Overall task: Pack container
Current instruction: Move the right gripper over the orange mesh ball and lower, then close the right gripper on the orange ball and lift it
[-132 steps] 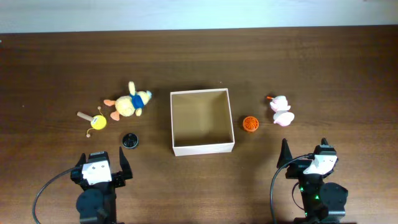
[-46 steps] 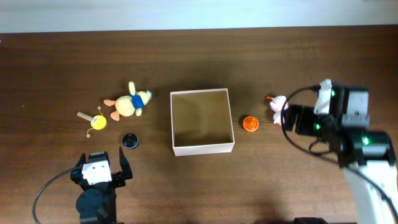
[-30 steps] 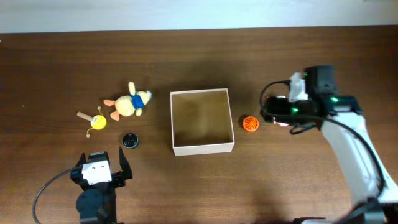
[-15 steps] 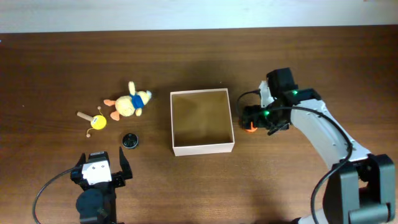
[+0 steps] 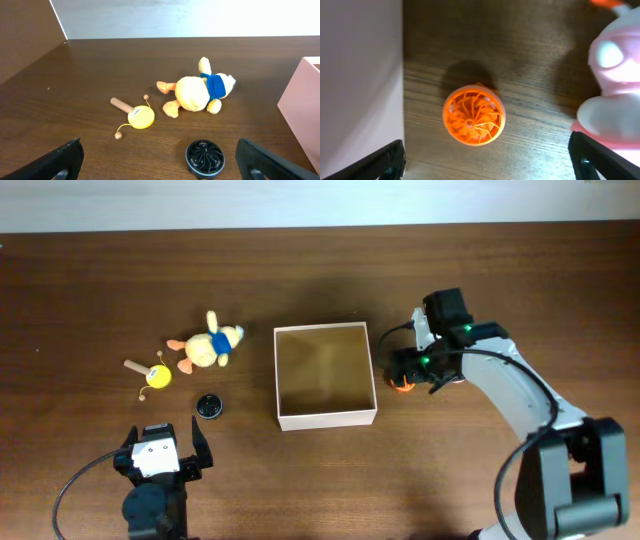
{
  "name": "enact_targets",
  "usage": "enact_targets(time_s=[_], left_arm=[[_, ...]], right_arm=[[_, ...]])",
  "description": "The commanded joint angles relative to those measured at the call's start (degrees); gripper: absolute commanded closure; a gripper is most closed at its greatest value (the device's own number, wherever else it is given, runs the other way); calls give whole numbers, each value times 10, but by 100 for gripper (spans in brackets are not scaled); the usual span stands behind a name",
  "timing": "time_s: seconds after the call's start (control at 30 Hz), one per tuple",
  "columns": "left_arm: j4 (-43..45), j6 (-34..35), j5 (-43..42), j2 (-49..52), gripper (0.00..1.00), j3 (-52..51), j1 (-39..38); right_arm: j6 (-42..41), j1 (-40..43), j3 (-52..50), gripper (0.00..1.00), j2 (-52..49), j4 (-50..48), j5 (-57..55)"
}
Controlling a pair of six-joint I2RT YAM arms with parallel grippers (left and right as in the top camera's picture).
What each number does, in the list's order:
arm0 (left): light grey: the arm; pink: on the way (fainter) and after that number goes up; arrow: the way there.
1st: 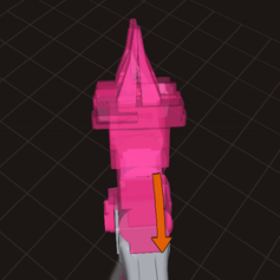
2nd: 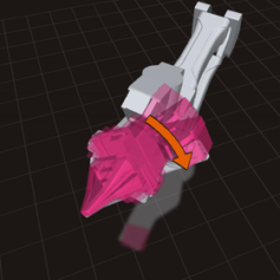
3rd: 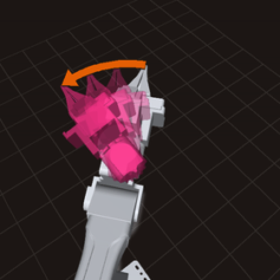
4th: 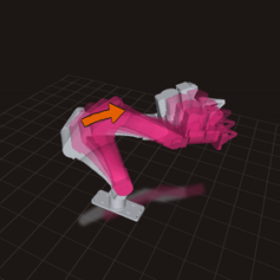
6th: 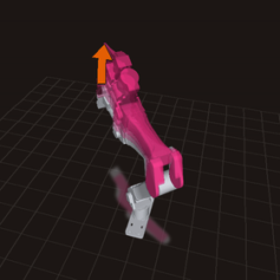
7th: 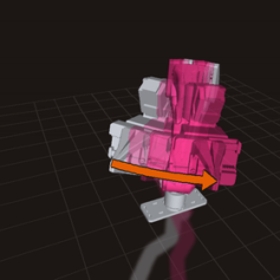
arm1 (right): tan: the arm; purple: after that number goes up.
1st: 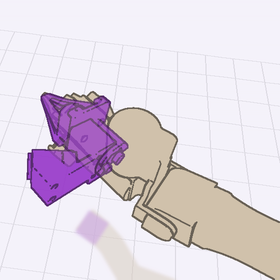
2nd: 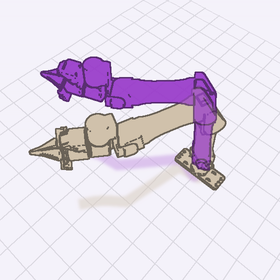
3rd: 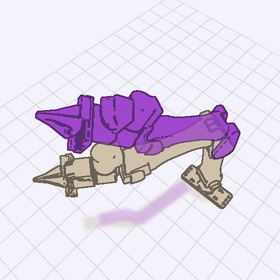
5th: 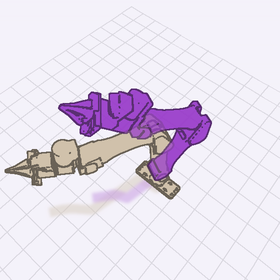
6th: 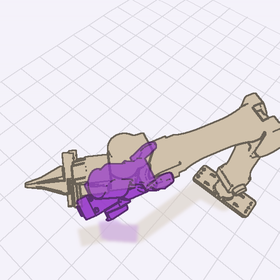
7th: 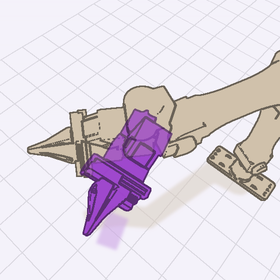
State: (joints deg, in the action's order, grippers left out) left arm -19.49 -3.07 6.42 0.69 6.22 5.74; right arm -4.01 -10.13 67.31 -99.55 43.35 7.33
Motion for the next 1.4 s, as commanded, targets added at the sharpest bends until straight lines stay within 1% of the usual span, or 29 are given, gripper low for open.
enact_targets(time_s=[0.0,0.4,0.57,0.8,0.9,0.97,1.27,1.37], left_arm=[[0,-9,5,-3,1,-2,1],[0,-9,5,-3,1,-2,1],[0,-9,5,-3,1,-2,1],[0,-9,5,-3,1,-2,1],[0,-9,5,-3,1,-2,1],[0,-9,5,-3,1,-2,1],[0,-9,5,-3,1,-2,1],[0,-9,5,-3,1,-2,1]], right_arm=[[8,-5,0,7,-24,-1,-2],[8,-23,0,7,-54,-18,3],[6,-27,0,9,-69,-24,3],[6,-26,0,14,-70,-34,3],[6,-26,0,21,-76,-33,1],[6,-26,0,22,-84,-33,0],[6,-26,0,22,-107,-34,-5],[6,-26,0,29,-107,-34,-5]])
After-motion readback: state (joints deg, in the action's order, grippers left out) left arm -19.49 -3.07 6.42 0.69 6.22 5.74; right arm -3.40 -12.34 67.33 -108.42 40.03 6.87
